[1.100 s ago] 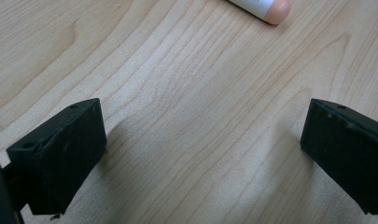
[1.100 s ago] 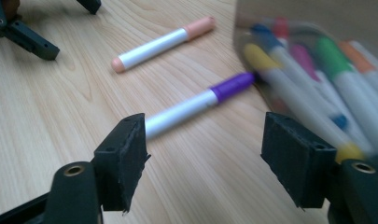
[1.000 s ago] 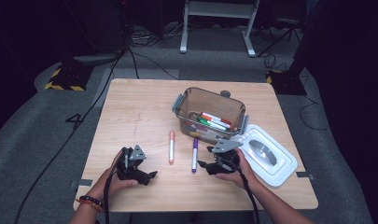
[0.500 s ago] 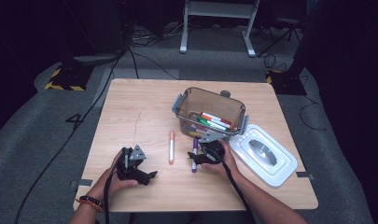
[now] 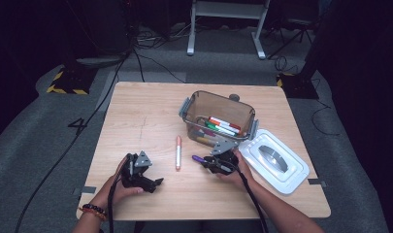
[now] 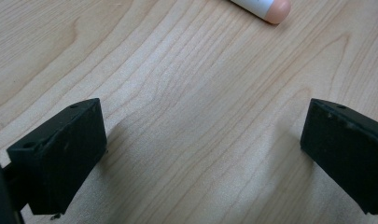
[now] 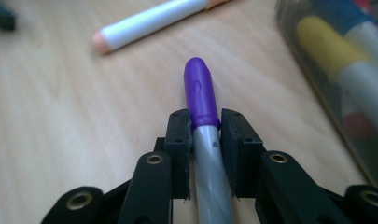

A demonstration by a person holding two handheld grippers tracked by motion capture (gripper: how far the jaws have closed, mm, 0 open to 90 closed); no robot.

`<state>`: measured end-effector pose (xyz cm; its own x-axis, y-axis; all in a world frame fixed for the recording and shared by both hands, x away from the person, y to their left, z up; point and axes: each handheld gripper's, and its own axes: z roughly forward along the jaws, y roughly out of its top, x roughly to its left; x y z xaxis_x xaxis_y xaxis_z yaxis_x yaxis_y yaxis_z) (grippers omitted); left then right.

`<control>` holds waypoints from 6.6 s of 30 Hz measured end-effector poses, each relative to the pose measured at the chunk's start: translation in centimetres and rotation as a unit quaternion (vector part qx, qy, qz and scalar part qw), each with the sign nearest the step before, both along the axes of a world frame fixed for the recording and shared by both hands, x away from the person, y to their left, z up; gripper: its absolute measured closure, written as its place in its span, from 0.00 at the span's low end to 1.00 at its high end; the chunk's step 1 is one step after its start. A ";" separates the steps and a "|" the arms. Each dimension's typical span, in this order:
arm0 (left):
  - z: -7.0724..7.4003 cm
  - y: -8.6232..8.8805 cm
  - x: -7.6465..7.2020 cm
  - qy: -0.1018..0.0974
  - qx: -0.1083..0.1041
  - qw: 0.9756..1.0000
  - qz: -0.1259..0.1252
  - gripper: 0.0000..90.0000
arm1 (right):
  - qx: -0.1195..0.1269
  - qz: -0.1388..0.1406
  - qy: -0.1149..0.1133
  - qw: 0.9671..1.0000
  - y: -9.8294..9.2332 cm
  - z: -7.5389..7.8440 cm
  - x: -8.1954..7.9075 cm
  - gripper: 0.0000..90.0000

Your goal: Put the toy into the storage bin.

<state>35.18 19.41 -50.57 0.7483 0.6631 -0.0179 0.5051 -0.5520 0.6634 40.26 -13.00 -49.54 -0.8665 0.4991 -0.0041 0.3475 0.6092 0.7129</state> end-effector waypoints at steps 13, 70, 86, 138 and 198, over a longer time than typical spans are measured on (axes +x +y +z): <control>0.0 0.0 0.0 -0.001 0.002 1.000 -0.001 0.01 | 0.002 0.042 0.013 0.999 -5.9 0.1 -4.0 0.79; 0.0 0.0 0.1 -0.001 0.000 1.000 -0.004 0.00 | 0.129 -0.003 -0.068 0.989 -12.0 10.2 -4.8 0.83; 0.0 0.0 0.1 -0.001 0.001 1.000 -0.002 0.00 | 0.118 -0.024 -0.105 0.987 -12.9 17.2 -0.8 0.83; 0.0 0.0 0.1 -0.001 0.001 1.000 -0.003 0.01 | -0.104 0.027 0.039 0.993 -2.0 11.2 12.5 0.83; 0.0 0.1 0.0 -0.001 0.002 1.000 0.000 0.01 | 0.038 0.030 -0.065 0.997 0.9 7.1 -2.6 0.42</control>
<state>35.13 19.48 -50.55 0.7484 0.6631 -0.0146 0.5040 -0.5543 0.6624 37.70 -12.12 -42.49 -0.8890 0.4504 -0.0827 0.2138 0.5679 0.7949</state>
